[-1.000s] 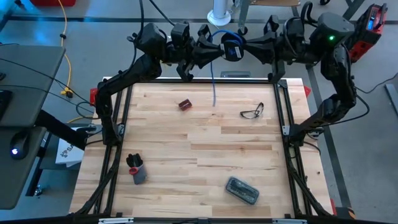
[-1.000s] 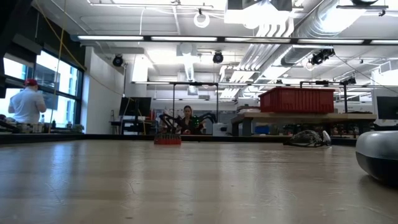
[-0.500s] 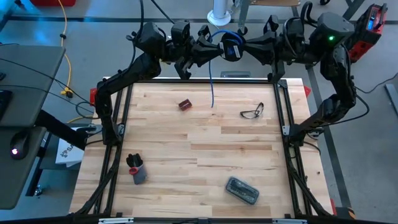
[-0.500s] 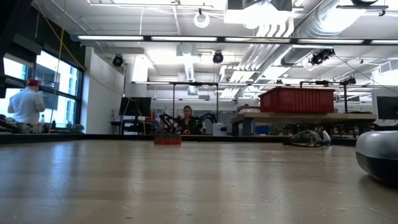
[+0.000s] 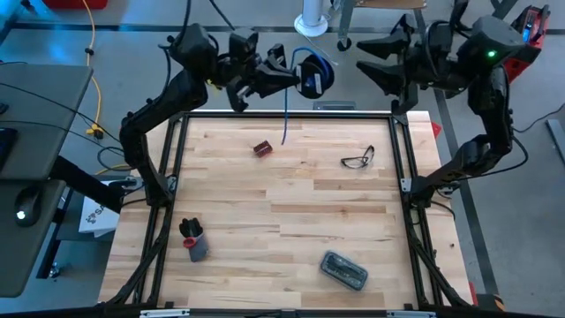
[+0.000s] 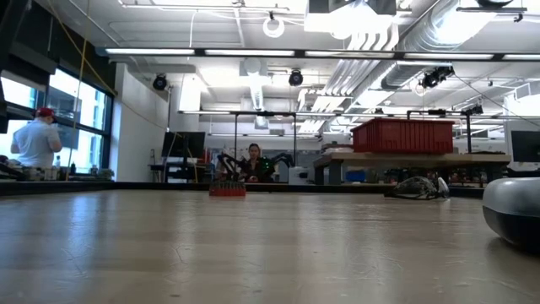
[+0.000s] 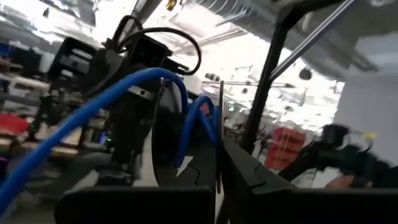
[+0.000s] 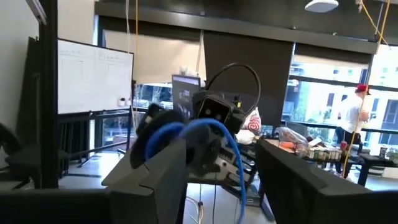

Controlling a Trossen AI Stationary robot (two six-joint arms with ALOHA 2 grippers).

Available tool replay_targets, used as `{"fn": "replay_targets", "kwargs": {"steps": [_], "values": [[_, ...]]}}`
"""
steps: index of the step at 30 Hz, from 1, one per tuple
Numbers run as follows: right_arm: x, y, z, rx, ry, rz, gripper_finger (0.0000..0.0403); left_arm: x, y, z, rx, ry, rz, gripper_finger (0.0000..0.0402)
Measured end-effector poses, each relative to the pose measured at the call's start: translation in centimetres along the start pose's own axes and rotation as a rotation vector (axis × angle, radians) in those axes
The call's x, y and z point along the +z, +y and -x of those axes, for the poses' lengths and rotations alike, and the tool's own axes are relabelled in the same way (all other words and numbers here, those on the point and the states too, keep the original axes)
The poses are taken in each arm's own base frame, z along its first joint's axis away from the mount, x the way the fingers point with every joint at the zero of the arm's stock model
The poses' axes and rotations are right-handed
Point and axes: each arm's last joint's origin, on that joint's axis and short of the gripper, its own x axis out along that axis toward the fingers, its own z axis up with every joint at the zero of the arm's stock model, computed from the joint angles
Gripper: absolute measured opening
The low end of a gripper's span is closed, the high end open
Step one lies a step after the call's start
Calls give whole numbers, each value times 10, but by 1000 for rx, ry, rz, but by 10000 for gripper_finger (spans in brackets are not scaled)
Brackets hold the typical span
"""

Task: Coil cords
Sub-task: Coil the blue wire onto the spool

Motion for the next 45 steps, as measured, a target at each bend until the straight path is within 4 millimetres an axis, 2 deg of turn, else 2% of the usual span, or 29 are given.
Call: {"fn": "replay_targets", "kwargs": {"steps": [5, 12, 21, 27, 36, 45], "values": [[-6, -1, -7, 10, 29, -3, 178, 7, -14, -3, -109, -72, 82, 0], [-33, 5, -49, 105, 91, -10, 160, 12, -29, -9, -213, -163, 211, 0], [-49, 13, -90, 128, 7, 15, 154, 8, -46, -16, -257, -184, 283, 0], [-46, 20, -93, 129, -31, 32, 152, 7, -50, -18, -260, -207, 289, 0], [-43, 29, -93, 95, -57, 65, 124, 5, -57, -22, -277, -213, 314, 0], [-40, 37, -96, 75, -88, 81, 122, 0, -67, -27, -303, -205, 333, 0]]}}
